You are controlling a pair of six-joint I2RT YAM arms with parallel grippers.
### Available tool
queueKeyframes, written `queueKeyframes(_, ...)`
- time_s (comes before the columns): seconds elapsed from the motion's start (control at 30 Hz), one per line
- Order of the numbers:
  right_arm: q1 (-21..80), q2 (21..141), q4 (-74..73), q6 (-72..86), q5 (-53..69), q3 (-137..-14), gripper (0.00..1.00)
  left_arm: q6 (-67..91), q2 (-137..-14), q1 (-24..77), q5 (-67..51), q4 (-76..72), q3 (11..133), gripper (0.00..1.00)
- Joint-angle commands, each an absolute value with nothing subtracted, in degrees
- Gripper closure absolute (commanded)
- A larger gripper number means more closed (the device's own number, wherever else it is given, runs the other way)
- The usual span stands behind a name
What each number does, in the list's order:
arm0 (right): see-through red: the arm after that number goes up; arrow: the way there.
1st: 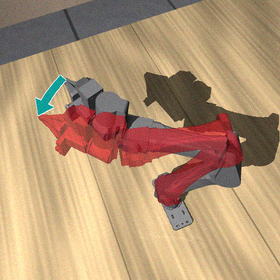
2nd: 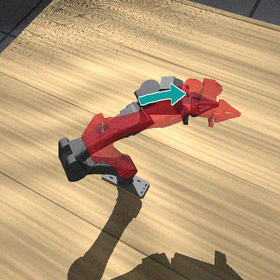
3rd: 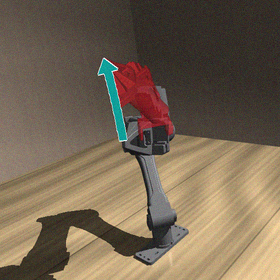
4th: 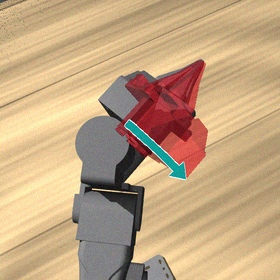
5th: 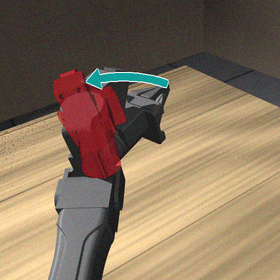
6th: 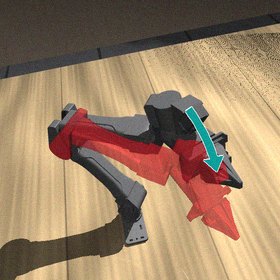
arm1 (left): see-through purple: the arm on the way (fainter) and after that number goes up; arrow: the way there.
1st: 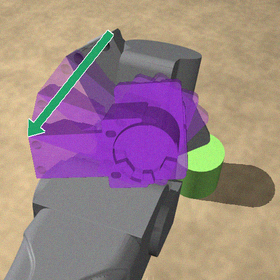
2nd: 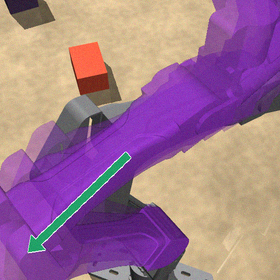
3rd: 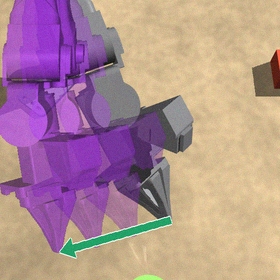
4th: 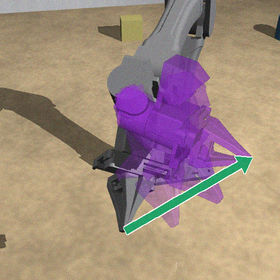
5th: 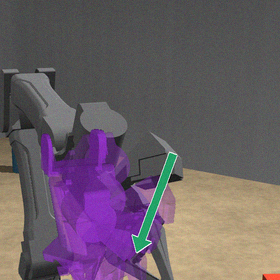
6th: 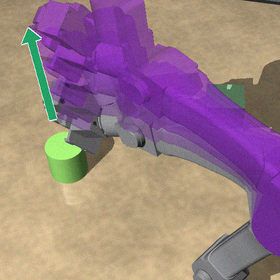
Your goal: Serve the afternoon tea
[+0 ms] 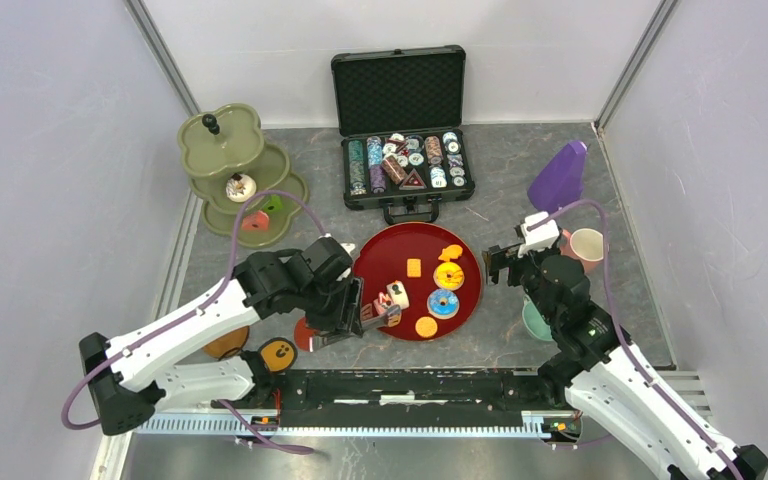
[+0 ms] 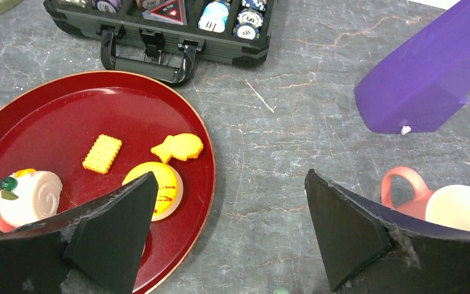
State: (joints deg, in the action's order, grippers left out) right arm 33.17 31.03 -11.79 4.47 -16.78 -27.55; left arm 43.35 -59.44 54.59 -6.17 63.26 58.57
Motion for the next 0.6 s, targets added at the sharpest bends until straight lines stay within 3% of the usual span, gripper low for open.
queueKeyframes(0.0,33.4,29.64,-8.92,4.22,-17.01,-28.07,0.02,45.66,-61.22,55.71,-5.96,59.48,60.33,0.41)
queueKeyframes(0.37,33.4,29.23,-8.54,4.34,-17.06,-26.9,0.02,45.79,-67.26,58.99,4.22,61.94,63.56,0.42)
queueKeyframes(0.57,33.41,28.94,-8.51,4.49,-17.28,-26.42,0.02,45.88,-68.37,59.49,8.23,63.6,64.86,0.49)
